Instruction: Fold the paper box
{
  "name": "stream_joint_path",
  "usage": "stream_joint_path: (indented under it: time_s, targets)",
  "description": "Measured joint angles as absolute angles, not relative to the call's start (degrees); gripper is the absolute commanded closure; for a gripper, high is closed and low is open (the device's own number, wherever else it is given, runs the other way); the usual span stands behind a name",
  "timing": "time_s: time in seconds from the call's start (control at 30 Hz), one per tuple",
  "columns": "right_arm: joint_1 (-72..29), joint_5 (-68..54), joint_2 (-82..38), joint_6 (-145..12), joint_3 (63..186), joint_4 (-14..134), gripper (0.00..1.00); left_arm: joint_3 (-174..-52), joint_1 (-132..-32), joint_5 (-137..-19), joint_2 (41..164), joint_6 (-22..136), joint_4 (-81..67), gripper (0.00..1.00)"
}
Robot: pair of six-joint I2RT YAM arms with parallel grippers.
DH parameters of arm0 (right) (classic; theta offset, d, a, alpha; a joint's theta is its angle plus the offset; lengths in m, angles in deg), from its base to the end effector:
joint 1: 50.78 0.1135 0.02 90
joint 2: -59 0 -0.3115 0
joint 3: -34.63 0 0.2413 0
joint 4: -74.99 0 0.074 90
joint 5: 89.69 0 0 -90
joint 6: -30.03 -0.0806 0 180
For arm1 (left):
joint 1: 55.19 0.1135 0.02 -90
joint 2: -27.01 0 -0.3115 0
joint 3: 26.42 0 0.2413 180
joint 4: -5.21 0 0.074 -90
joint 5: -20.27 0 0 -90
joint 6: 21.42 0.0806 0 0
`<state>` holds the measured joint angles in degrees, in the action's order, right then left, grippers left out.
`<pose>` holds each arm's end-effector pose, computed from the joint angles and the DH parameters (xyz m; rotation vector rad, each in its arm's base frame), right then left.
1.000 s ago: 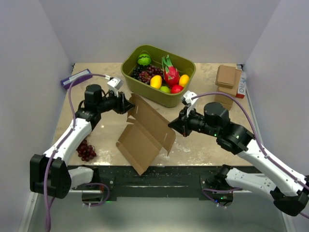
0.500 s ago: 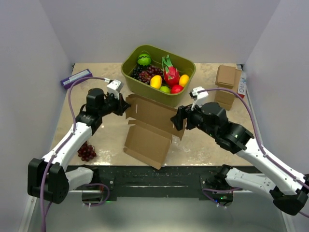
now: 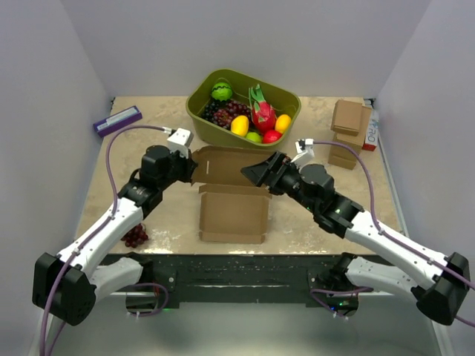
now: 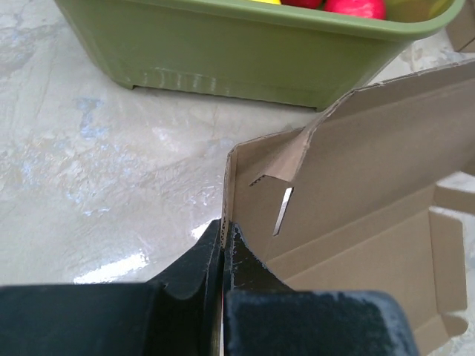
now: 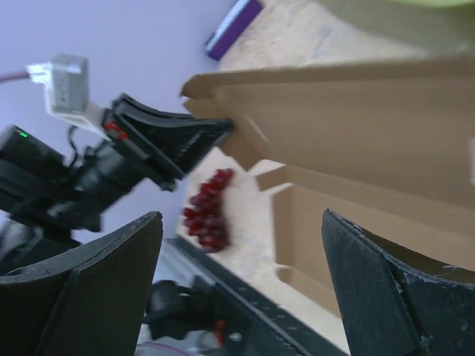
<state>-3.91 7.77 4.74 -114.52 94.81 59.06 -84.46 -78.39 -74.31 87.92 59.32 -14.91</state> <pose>0.1646 0.1604 0.3645 0.2303 1.8835 1.1520 0.2288 -0.1050 0.3133 0.2949 1.9761 -0.4462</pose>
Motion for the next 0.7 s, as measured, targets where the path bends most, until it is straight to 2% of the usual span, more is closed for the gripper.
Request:
stream_joint_path:
  time_s: [0.27, 0.7]
  targets:
    - [-3.9, 6.3, -1.2, -130.7, 90.3, 71.8, 0.08, -84.0, -80.3, -70.5, 88.3, 59.6, -15.9, 1.00]
    - [-4.0, 10.2, -10.6, -143.5, 88.2, 83.2, 0.08, -83.2, -83.8, -69.9, 87.4, 62.1, -15.4, 1.00]
